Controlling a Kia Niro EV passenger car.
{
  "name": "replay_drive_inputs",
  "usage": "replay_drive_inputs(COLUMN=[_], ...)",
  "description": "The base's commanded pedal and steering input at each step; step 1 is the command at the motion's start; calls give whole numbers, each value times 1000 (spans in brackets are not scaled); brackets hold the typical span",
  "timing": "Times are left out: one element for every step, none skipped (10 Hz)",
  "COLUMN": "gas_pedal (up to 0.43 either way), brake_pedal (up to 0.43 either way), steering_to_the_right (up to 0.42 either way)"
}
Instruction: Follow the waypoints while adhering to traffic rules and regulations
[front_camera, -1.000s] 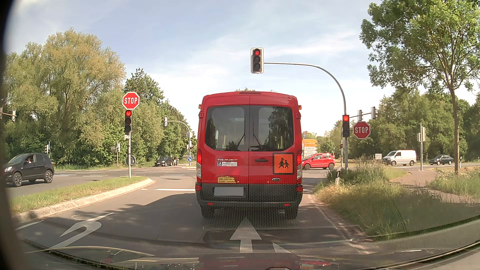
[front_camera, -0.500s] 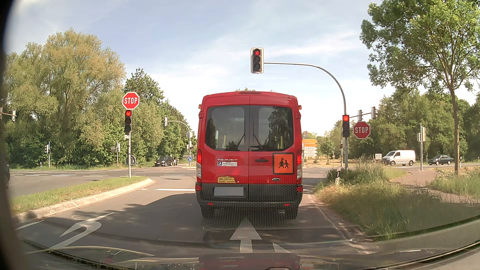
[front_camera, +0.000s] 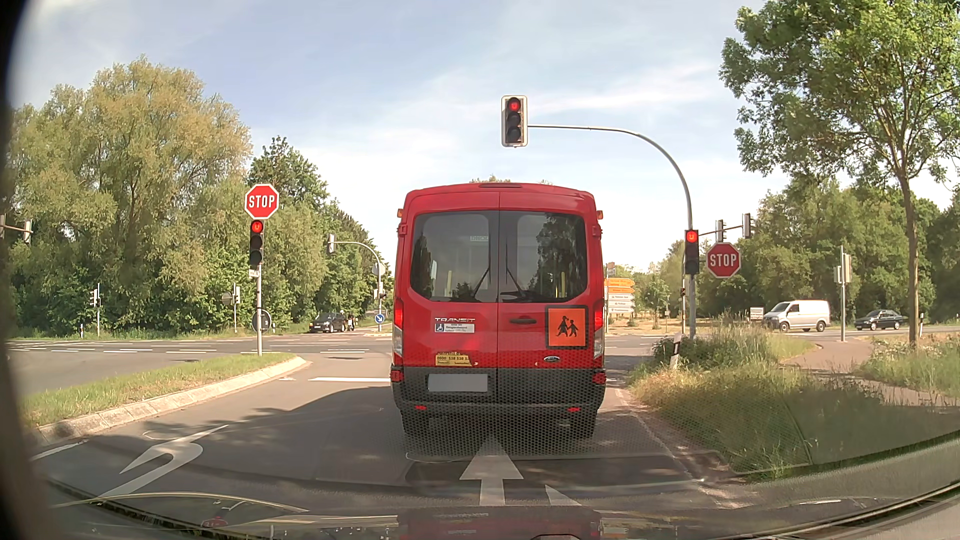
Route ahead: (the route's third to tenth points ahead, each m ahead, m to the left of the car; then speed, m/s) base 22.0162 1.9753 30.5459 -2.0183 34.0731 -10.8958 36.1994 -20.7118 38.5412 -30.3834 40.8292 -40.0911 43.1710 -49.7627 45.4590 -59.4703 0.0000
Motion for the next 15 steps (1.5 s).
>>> replay_drive_inputs(gas_pedal=[0,0,0,0,0,0,0,0,0,0,0,0,0,0,0], brake_pedal=[201,195,195,195,201,195,201,195,201,195,195,195,201,201,201], steering_to_the_right=[-10,-10,-10,-10,-10,-10,-10,-10,-10,-10,-10,-10,-10,-10,-10])
